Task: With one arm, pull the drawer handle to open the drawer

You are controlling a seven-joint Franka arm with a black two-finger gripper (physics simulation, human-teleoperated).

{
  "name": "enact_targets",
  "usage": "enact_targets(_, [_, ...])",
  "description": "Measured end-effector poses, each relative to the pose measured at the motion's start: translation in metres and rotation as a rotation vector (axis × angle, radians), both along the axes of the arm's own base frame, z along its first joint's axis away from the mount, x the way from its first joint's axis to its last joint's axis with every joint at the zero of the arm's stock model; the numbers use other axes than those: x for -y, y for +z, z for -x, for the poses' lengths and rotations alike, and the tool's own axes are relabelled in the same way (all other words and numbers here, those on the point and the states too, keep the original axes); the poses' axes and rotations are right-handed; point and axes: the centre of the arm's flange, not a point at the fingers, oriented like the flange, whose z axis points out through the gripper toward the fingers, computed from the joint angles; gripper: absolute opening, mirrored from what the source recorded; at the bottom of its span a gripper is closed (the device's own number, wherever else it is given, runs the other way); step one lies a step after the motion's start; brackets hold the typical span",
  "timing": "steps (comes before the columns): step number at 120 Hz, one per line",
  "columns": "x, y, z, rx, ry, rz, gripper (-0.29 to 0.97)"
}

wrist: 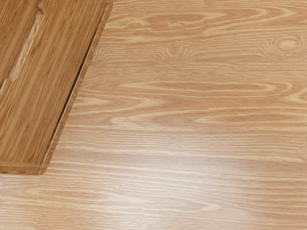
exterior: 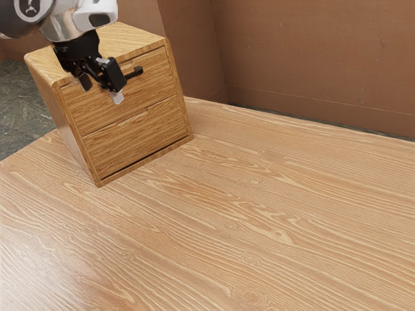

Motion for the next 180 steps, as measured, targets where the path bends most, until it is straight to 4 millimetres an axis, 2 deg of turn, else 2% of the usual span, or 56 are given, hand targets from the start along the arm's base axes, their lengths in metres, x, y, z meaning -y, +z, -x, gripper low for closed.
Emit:
enact_targets(11, [-0.021, -0.024, -0.023, -0.013, -0.015, -0.023, 0.66])
enact_targets(20, [-0.043, -0.031, -0.029, 0.004, -0.016, -0.044, 0.66])
enact_targets(27, [-0.051, -0.038, -0.038, 0.016, -0.032, -0.061, 0.66])
enact_targets(37, [-0.046, -0.045, -0.054, 0.037, -0.078, -0.083, 0.66])
enact_targets(55, [-0.029, -0.045, -0.081, 0.08, -0.165, -0.118, 0.66])
enact_targets(72, [-0.026, -0.054, -0.099, 0.085, -0.211, -0.138, 0.66])
enact_targets(101, [-0.04, -0.057, -0.119, 0.1, -0.241, -0.195, 0.66])
enact_targets(116, [-0.06, -0.056, -0.12, 0.107, -0.233, -0.216, 0.66])
enact_targets(135, [-0.066, -0.063, -0.127, 0.102, -0.25, -0.232, 0.66])
enact_targets(149, [-0.083, -0.067, -0.13, 0.103, -0.244, -0.245, 0.66])
enact_targets(170, [-0.088, -0.064, -0.133, 0.114, -0.258, -0.265, 0.66])
enact_targets(180, [-0.097, -0.06, -0.13, 0.121, -0.253, -0.277, 0.66])
